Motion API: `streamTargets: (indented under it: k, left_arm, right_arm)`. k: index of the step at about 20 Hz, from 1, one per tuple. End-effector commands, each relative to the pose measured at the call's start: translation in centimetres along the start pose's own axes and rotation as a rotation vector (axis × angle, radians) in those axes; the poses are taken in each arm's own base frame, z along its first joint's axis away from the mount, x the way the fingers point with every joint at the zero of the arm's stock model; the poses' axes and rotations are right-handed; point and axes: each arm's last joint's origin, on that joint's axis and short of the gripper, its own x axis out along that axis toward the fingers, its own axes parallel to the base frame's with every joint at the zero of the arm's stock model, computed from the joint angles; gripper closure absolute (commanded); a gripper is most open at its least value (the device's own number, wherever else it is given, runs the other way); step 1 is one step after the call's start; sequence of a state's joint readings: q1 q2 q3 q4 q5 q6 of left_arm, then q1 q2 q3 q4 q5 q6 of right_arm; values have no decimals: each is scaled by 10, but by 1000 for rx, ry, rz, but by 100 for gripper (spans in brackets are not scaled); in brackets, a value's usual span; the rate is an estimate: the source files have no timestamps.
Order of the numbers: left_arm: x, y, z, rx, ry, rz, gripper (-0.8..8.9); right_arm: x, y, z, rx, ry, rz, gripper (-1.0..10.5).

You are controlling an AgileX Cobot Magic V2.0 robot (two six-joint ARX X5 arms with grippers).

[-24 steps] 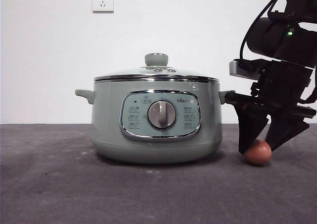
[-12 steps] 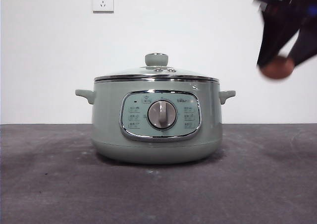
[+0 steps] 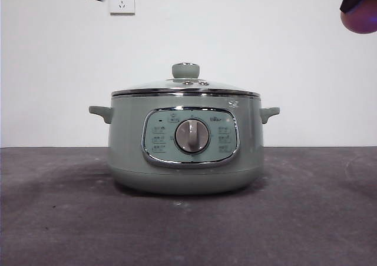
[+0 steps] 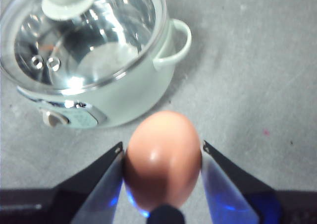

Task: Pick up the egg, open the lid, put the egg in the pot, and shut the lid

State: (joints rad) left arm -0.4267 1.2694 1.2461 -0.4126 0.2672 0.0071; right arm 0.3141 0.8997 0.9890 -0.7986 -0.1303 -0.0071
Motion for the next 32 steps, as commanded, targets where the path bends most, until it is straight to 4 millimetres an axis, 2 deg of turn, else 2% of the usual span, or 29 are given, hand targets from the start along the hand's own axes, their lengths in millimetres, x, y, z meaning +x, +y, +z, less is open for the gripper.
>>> streamTargets:
  k: [1, 6, 11, 21, 26, 30, 32]
  left_arm:
    - [30, -2, 4, 27, 26, -15, 158]
    - [93, -1, 3, 36, 84, -12, 158]
    - [129, 1, -10, 35, 114, -24, 158]
    - [155, -6, -30, 36, 187, -50, 158]
    - [156, -6, -30, 40, 181, -25, 175]
    - [154, -6, -29, 39, 184, -28, 643]
    - [152, -6, -27, 41, 176, -29, 762]
  right_arm:
    - [-1, 0, 0, 4, -6, 2, 962]
    - [-1, 0, 0, 7, -6, 3, 963]
    - [-1, 0, 0, 7, -7, 3, 963]
    - [-1, 0, 0, 7, -8, 2, 962]
    - [-1, 0, 0, 8, -7, 2, 963]
    - [-1, 0, 0, 8, -7, 2, 963]
    - [-1, 0, 0, 8, -7, 2, 962]
